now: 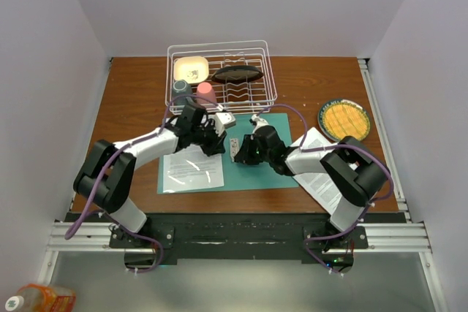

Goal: Put the files into the folder

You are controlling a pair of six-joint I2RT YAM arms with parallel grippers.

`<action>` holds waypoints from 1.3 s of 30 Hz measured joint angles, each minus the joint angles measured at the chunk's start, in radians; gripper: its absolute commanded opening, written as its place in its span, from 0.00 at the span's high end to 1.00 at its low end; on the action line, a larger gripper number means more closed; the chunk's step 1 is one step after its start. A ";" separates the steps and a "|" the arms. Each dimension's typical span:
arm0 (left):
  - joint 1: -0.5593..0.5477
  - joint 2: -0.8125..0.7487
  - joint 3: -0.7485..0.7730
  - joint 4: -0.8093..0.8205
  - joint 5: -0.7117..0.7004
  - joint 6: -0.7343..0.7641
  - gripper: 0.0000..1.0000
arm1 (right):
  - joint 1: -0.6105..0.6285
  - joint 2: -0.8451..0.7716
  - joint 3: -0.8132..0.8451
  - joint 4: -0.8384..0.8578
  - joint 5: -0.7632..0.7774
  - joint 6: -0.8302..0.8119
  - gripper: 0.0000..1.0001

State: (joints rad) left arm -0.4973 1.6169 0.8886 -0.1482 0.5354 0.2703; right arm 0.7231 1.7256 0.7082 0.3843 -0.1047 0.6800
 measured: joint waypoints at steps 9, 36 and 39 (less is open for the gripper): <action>-0.011 -0.013 0.039 -0.035 0.011 -0.028 0.82 | 0.080 0.020 0.003 0.040 0.037 0.032 0.84; -0.009 -0.008 0.005 -0.062 0.008 -0.051 0.83 | -0.010 -0.154 -0.101 -0.016 -0.003 0.023 0.83; -0.009 -0.008 0.005 -0.066 0.013 -0.051 0.83 | -0.012 -0.114 -0.113 0.008 -0.018 0.025 0.83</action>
State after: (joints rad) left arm -0.5060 1.6089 0.8932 -0.2142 0.5488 0.2188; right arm 0.7113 1.6115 0.5957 0.3923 -0.1226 0.7052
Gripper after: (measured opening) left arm 0.164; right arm 0.170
